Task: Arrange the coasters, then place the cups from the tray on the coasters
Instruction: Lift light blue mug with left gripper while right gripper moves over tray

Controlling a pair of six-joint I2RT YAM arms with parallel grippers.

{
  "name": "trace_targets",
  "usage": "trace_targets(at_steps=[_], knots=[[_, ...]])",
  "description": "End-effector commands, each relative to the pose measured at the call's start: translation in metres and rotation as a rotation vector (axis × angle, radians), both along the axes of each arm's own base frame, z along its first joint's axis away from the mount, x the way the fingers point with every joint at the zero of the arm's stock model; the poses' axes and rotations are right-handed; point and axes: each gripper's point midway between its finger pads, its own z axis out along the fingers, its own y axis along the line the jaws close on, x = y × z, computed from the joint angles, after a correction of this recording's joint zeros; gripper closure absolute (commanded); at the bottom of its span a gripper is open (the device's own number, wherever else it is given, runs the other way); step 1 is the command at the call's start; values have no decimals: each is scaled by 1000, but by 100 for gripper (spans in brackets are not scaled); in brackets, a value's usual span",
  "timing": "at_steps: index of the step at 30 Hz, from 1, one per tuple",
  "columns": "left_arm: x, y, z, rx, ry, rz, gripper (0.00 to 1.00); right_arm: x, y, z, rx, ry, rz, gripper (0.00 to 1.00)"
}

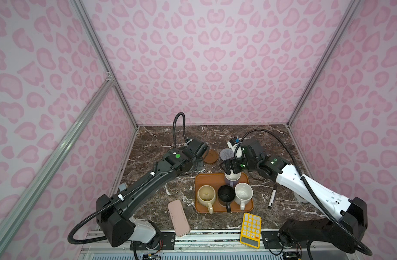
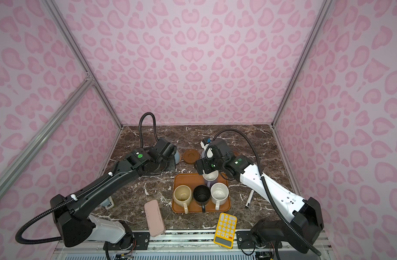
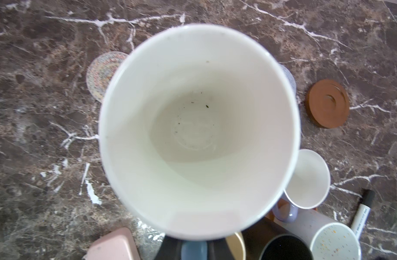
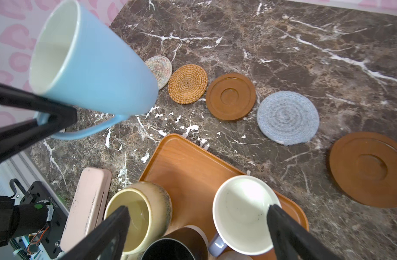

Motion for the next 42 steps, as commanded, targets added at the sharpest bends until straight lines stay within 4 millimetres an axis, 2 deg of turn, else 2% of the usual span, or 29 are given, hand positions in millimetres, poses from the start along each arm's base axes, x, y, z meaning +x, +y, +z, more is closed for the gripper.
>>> trace_targets(at_steps=[1, 6, 7, 9, 18, 25, 30, 35, 42], knots=[[8, 23, 5, 44, -26, -3, 98, 9, 18, 8, 35, -24, -4, 3], [23, 65, 9, 68, -40, 42, 98, 9, 47, 9, 45, -22, 37, 3], [22, 73, -1, 81, -19, 44, 98, 9, 51, 8, 46, -19, 42, 3], [28, 85, -3, 91, -19, 48, 98, 10, 58, 5, 42, -8, 48, 3], [57, 132, -19, 147, -16, 134, 98, 18, 71, -2, 43, 14, 48, 4], [87, 137, -40, 164, 7, 125, 98, 17, 71, -10, 32, 32, 45, 4], [103, 129, -54, 132, 19, 79, 98, 16, 65, -15, 7, 49, 44, 5], [113, 128, -62, 116, 26, 68, 98, 18, 59, -16, 4, 56, 33, 5], [115, 127, -76, 131, 55, 45, 98, 20, 53, -18, -4, 58, 24, 5]])
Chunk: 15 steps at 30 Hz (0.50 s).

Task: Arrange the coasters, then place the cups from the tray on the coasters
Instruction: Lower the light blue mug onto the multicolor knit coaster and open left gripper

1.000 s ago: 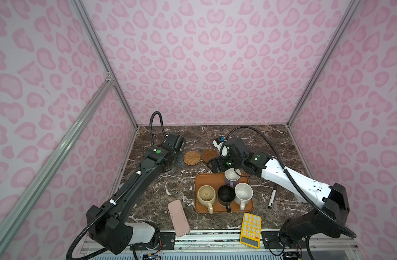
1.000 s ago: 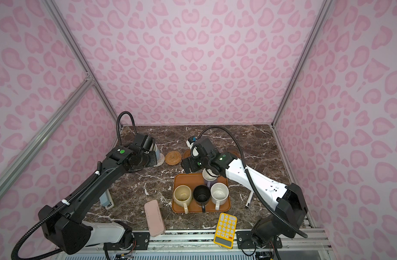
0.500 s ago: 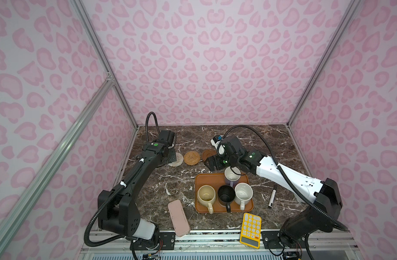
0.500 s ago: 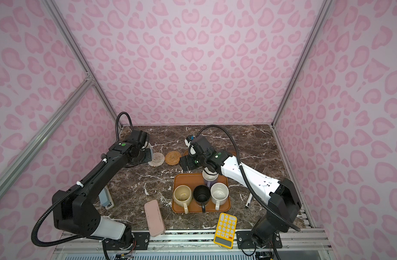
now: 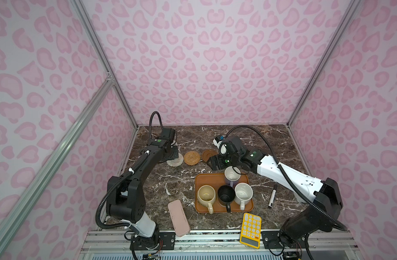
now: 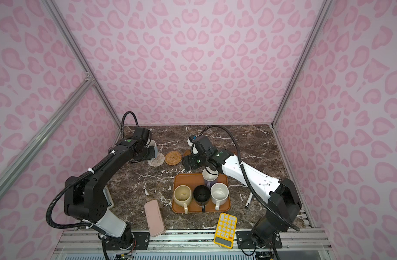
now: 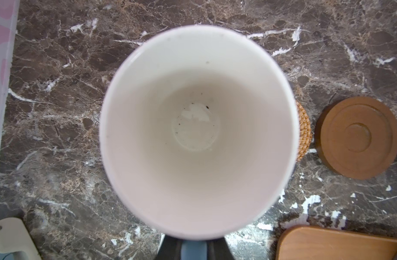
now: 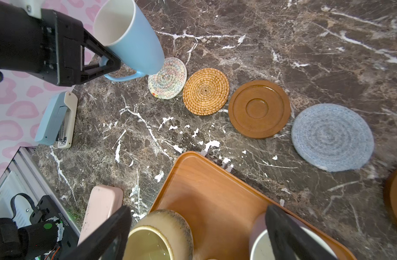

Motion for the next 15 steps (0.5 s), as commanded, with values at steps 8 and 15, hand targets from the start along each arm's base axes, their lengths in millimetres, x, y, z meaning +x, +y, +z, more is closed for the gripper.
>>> trace_targets(at_steps=[8, 15], knots=[[14, -5, -10, -18, -27, -19, 98, -2, -8, -5, -16, 3, -3, 5], [17, -2, -19, -6, -7, -14, 98, -3, -10, -5, -20, 4, -4, 5]])
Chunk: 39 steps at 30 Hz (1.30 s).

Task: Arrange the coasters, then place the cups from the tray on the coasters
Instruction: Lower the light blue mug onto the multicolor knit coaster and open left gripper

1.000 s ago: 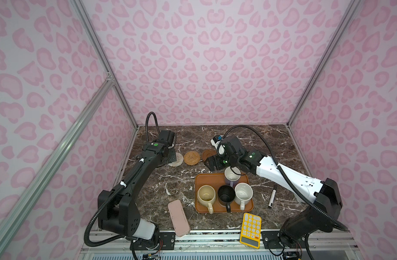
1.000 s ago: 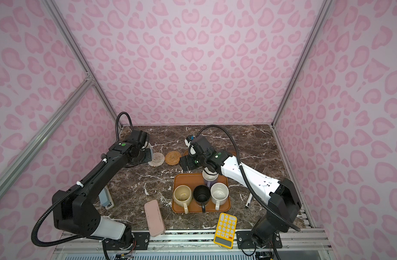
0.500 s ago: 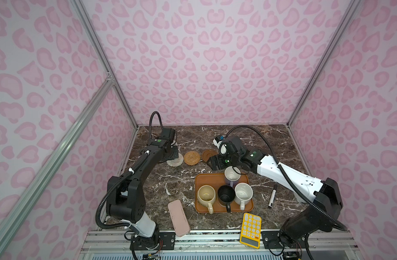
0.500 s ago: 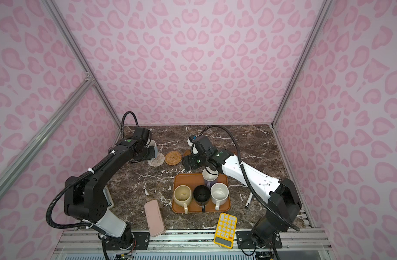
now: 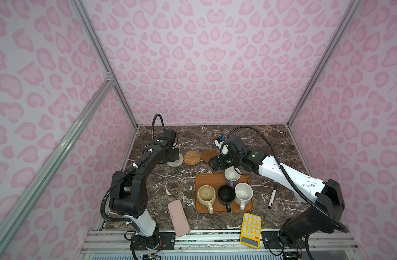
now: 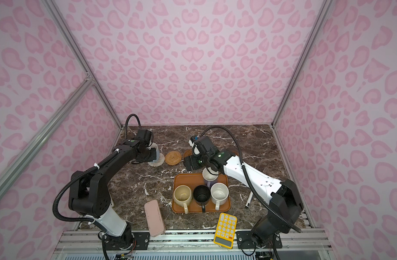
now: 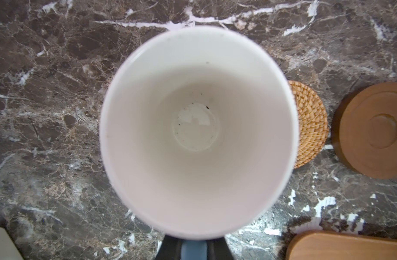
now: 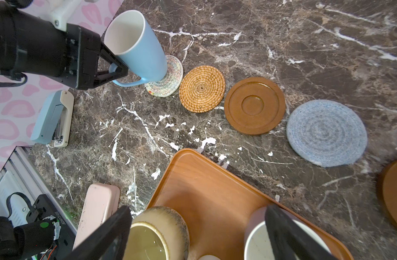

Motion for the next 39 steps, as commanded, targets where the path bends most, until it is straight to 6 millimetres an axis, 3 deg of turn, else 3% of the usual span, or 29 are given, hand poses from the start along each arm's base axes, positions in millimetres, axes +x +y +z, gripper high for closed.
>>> trace_targets(at_steps=[1, 11, 15, 17, 21, 25, 27, 29, 35, 36, 39], knots=[[14, -1, 2, 4, -50, -6, 98, -2, -2, -3, -13, 3, 3, 5], [11, -1, -11, 7, 1, -8, 93, -4, -5, -2, -20, -1, 7, 5], [7, -2, -14, 1, 17, -5, 75, -4, -4, -3, -19, 2, 9, 5], [6, 0, -13, 9, 19, 4, 55, -4, -4, -2, -19, 2, 10, 5], [5, -2, -8, -6, 9, -4, 31, -4, -5, 0, -21, -4, 13, 5], [7, -5, -1, -17, -3, -10, 20, -4, -7, 4, -26, -13, 9, 5], [7, -6, 3, -28, -10, -9, 10, -4, -8, 5, -30, -16, 7, 5], [6, -6, 8, -34, -20, -5, 2, -5, -10, 7, -32, -21, 3, 5], [-5, -4, 36, -58, -61, 27, 2, -10, -21, 13, -48, -33, -15, 5], [-2, -5, 56, -78, -106, 31, 2, -11, -25, 16, -53, -39, -23, 4], [-11, -7, 87, -129, -171, 49, 2, -13, -40, 21, -74, -71, -66, 2]])
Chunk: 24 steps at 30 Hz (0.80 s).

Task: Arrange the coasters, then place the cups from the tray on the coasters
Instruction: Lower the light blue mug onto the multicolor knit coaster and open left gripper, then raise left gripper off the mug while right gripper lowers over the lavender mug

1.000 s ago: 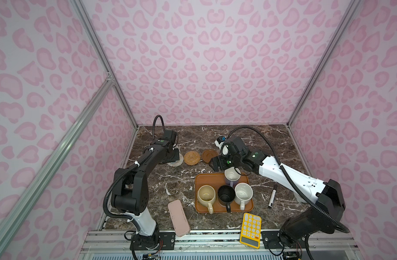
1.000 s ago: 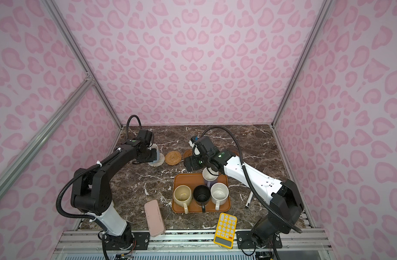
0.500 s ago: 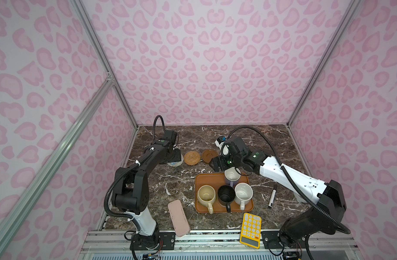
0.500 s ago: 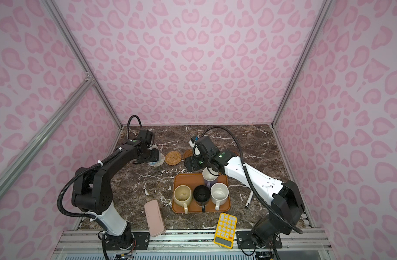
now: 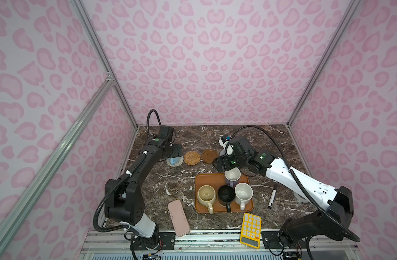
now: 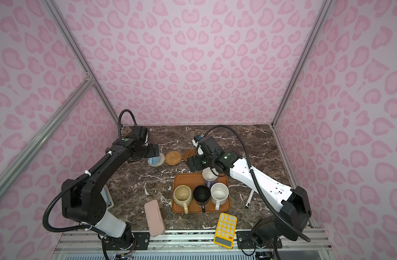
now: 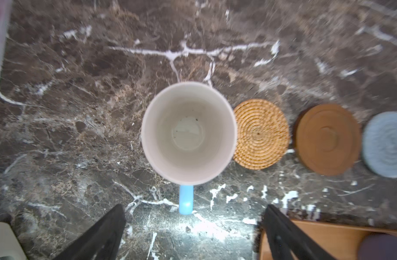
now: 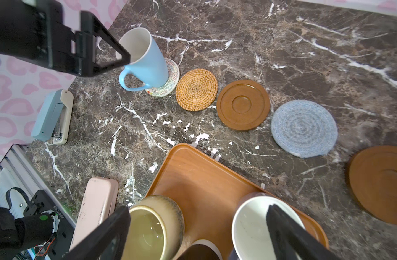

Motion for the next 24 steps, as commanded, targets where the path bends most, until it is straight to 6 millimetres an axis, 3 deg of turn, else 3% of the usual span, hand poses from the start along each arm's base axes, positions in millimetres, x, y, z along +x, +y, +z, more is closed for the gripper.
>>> trace_targets(at_steps=[1, 8, 14, 19, 24], knots=[[-13, -2, 33, -66, -52, 31, 3, 0, -21, -3, -57, -29, -61, 2], [-49, -17, 73, -196, -97, 7, 2, -11, -65, 6, -121, -30, -141, 2], [-77, -40, 92, -279, -110, -43, 2, -23, -99, -11, -165, 56, -210, 11], [-99, -75, 86, -371, -73, -99, 2, -37, -97, -27, -167, 132, -208, 19], [-113, -113, 71, -478, -23, -151, 2, -50, -76, -45, -206, 166, -155, 35]])
